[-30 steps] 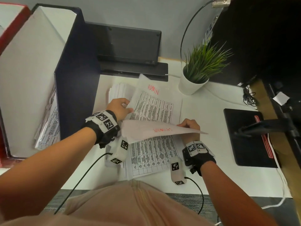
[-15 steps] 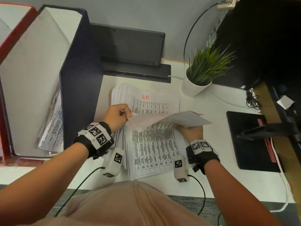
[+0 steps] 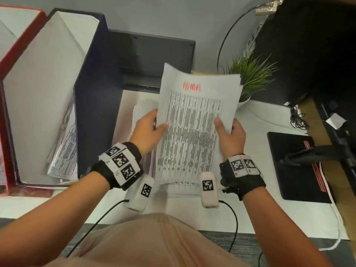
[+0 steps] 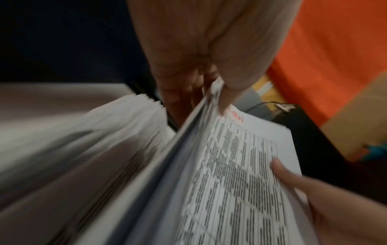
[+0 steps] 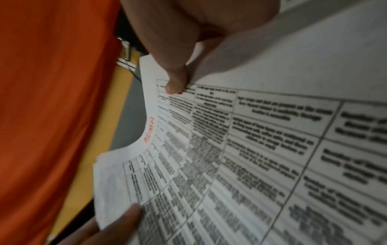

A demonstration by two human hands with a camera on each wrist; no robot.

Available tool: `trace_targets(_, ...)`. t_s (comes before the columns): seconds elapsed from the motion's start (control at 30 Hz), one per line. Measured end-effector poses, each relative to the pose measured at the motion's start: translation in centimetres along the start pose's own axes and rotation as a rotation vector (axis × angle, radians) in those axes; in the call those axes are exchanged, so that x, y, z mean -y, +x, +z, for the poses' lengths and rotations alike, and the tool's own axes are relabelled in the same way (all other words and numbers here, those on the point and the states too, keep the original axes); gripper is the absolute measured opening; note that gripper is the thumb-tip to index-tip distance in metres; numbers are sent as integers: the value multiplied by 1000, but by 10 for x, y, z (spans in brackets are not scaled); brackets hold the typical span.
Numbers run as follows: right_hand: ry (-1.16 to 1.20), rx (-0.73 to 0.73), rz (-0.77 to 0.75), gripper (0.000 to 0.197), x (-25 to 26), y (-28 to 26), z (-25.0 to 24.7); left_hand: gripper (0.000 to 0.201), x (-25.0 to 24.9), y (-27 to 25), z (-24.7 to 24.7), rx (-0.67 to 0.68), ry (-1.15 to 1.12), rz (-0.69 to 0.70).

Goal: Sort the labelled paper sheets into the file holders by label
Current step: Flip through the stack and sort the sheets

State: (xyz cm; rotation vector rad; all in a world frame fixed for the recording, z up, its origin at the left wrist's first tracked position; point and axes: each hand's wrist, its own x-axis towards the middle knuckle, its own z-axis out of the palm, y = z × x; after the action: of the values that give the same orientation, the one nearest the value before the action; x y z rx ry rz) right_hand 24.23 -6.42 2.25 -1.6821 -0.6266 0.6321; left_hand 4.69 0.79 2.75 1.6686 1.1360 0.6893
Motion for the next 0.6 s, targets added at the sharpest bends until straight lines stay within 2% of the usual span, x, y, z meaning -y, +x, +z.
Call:
trace_targets(0.1,203,-33,-156,20,34,-6,2,32,-24,-1,-7,-199,-31,230)
trace_targets(0.2,342,-3,-253,29,48,-15,4,29,-41,-7,-10,-292,-148,349)
trace_targets(0.27,363,33,-201,31,44,-19,8,27,-42,-13,-7,-313,-191,291)
trace_targets(0.37,299,42,-123,27,35,-26,15,17,-30,-14,1,-291,-68,153)
trace_targets(0.43,315,15,-118,21,34,-25,17,19,-27,-13,3,-313,-62,154)
trace_targets(0.53,349,-3,-143,23,34,-20,17,21,-22,-9,5,-358,-119,195)
trace_targets(0.6,290,25,-138,24,29,-20,18,22,-13,-8,10,-329,-157,149)
